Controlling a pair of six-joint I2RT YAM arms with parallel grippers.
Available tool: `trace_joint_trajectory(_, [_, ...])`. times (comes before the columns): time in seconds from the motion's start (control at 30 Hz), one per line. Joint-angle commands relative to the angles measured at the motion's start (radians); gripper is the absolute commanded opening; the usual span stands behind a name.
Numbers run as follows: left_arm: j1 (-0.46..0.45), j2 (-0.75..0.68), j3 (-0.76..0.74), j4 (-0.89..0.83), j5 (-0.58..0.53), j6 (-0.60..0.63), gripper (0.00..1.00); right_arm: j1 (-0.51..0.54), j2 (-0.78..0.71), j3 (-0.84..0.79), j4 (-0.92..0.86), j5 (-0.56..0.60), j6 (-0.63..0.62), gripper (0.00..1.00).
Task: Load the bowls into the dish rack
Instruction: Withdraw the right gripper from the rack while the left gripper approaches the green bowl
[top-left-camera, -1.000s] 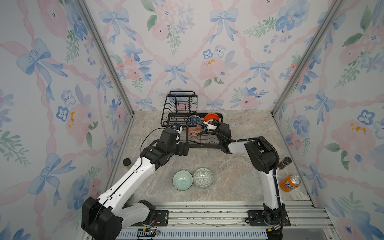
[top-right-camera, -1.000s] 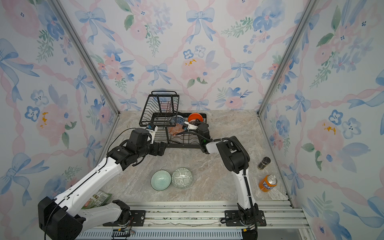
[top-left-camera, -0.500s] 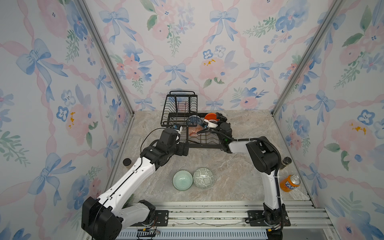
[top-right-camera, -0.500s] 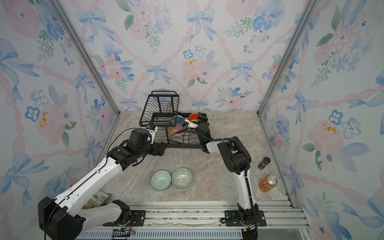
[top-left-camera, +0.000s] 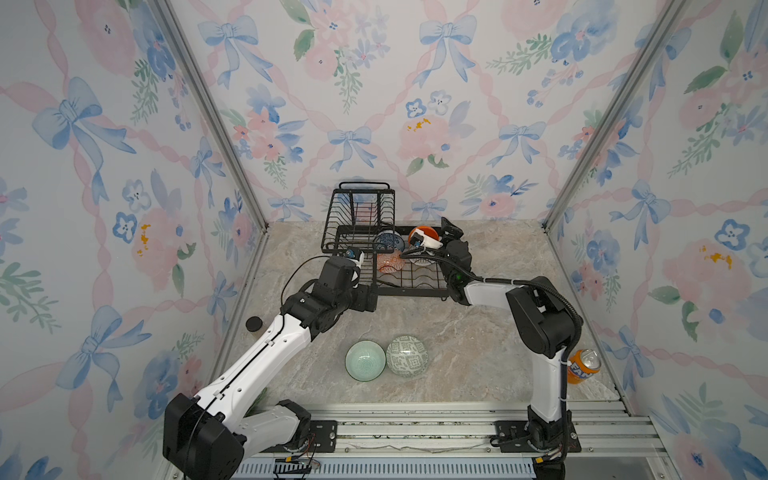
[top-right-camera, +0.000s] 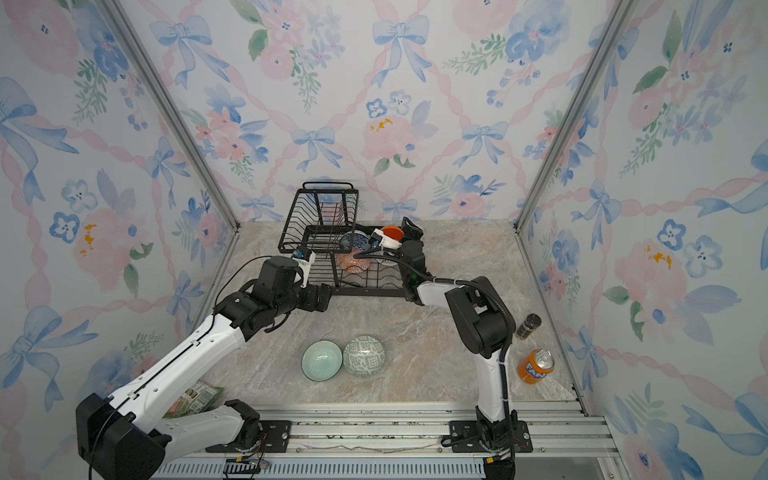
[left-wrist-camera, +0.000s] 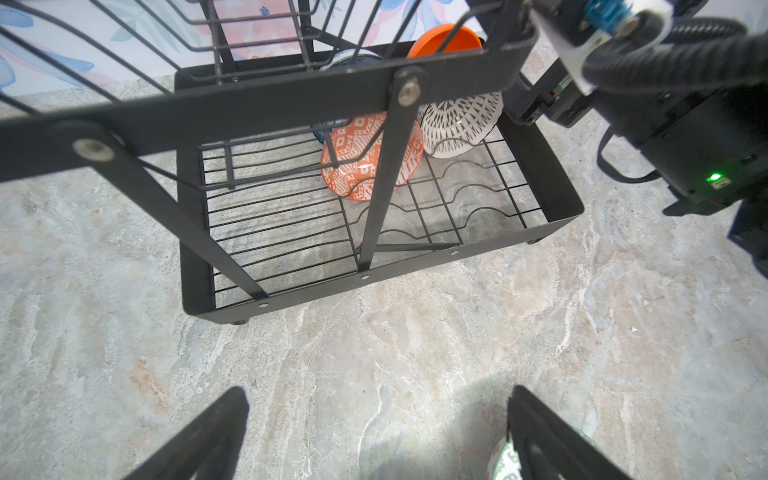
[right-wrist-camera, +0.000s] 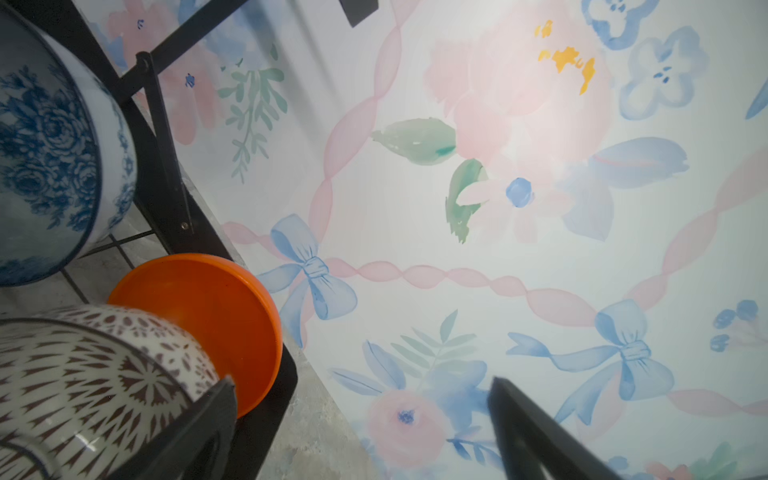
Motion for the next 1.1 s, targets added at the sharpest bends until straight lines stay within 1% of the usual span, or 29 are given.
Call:
trace_joint_trajectory(0.0, [0.007,-0.019,-0.012,-0.006,0.004,0.003,0.98,0.004,-0.095,-0.02,-0.078,0.04,0.123,0.97])
trace_joint_trajectory(0.23, [0.008,-0.041,-0.034,-0.008,0.003,-0.006,0.98,0.029,-0.267,-0.07,-0.274,0.089,0.305,0.97])
trace_joint_trajectory(0.33, [0.008,-0.051,-0.047,-0.008,0.009,-0.018,0.98,0.038,-0.348,-0.069,-0.447,0.106,0.425,0.97])
trace_joint_trajectory(0.43, [0.008,-0.062,-0.069,-0.008,0.008,-0.039,0.98,0.041,-0.445,-0.047,-0.679,0.091,0.596,0.97])
trace_joint_trajectory(0.53, [0.007,-0.081,-0.09,-0.018,0.007,-0.055,0.98,0.042,-0.525,-0.018,-0.92,0.062,0.758,0.97])
trace_joint_trajectory(0.6, [0.008,-0.101,-0.101,-0.029,0.003,-0.062,0.98,0.042,-0.583,0.006,-1.09,-0.003,0.853,0.97])
trace_joint_trajectory(0.67, [0.008,-0.122,-0.11,-0.046,-0.003,-0.069,0.98,0.038,-0.631,0.026,-1.235,-0.088,0.922,0.97])
trace_joint_trajectory(0.77, [0.008,-0.146,-0.125,-0.068,-0.013,-0.08,0.98,0.026,-0.695,0.05,-1.4,-0.149,1.02,0.97])
trace_joint_trajectory(0.9, [0.008,-0.161,-0.138,-0.111,-0.003,-0.1,0.98,0.008,-0.767,0.072,-1.557,-0.198,1.077,0.97])
trace_joint_trajectory(1.0, [0.008,-0.185,-0.153,-0.157,-0.004,-0.111,0.98,-0.013,-0.804,0.084,-1.637,-0.215,1.081,0.97])
trace_joint_trajectory(1.03, [0.001,-0.195,-0.156,-0.166,-0.024,-0.126,0.98,-0.018,-0.812,0.083,-1.65,-0.222,1.079,0.97])
trace_joint_trajectory(1.07, [-0.005,-0.208,-0.161,-0.165,-0.019,-0.132,0.98,-0.027,-0.823,0.073,-1.655,-0.229,1.074,0.97])
